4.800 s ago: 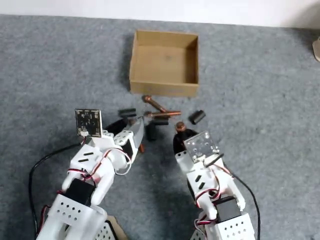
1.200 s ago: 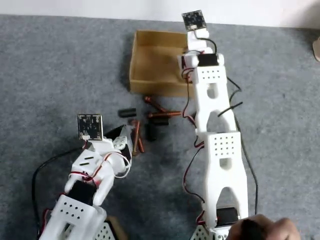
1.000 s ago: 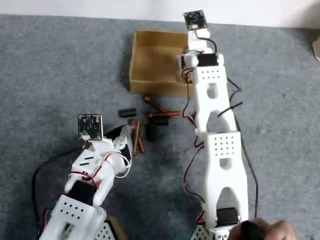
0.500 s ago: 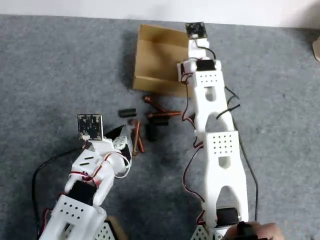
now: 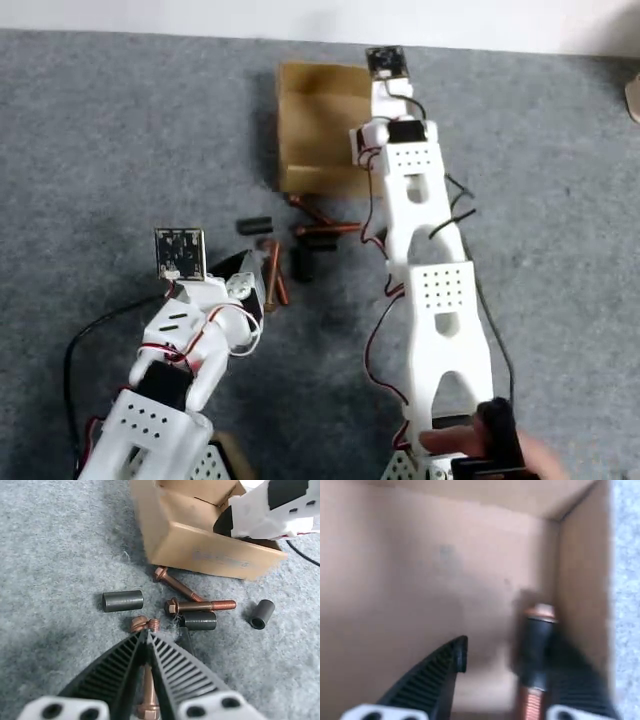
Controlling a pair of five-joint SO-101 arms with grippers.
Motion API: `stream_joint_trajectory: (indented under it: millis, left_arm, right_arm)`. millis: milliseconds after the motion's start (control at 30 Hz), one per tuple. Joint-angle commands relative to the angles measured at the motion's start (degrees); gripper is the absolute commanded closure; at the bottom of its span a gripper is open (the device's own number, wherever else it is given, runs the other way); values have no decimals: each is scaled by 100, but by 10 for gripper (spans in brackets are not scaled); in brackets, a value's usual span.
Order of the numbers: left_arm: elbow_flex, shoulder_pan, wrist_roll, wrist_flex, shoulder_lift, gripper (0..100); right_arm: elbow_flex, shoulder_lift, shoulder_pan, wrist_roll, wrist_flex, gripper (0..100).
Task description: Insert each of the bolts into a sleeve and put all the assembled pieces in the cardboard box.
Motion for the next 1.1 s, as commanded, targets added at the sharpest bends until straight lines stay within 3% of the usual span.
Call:
stream_joint_trajectory:
  millis: [0,333,633,800,933,1067]
  left_arm:
    - [-40,-48,18,-123,-31,993]
    - [-40,-48,18,-123,-31,993]
    - [-31,-57,53,-123,-31,993]
    - [110,-75,53,-132,-92,993]
    - [295,-84,18,-580,-92,993]
    - [303,-57,26,-615,-92,993]
  right_arm:
    - [-110,-154,127,-44,-180,556]
    - [-426,-347,101,-44,-180,556]
    - [-998,-1130,31,-35,576,559]
    - [-1015,-1675,40,-35,1191,666]
    - [-1015,-2053,57,-44,1859,767]
    - [-1015,-2325,66,-44,2800,794]
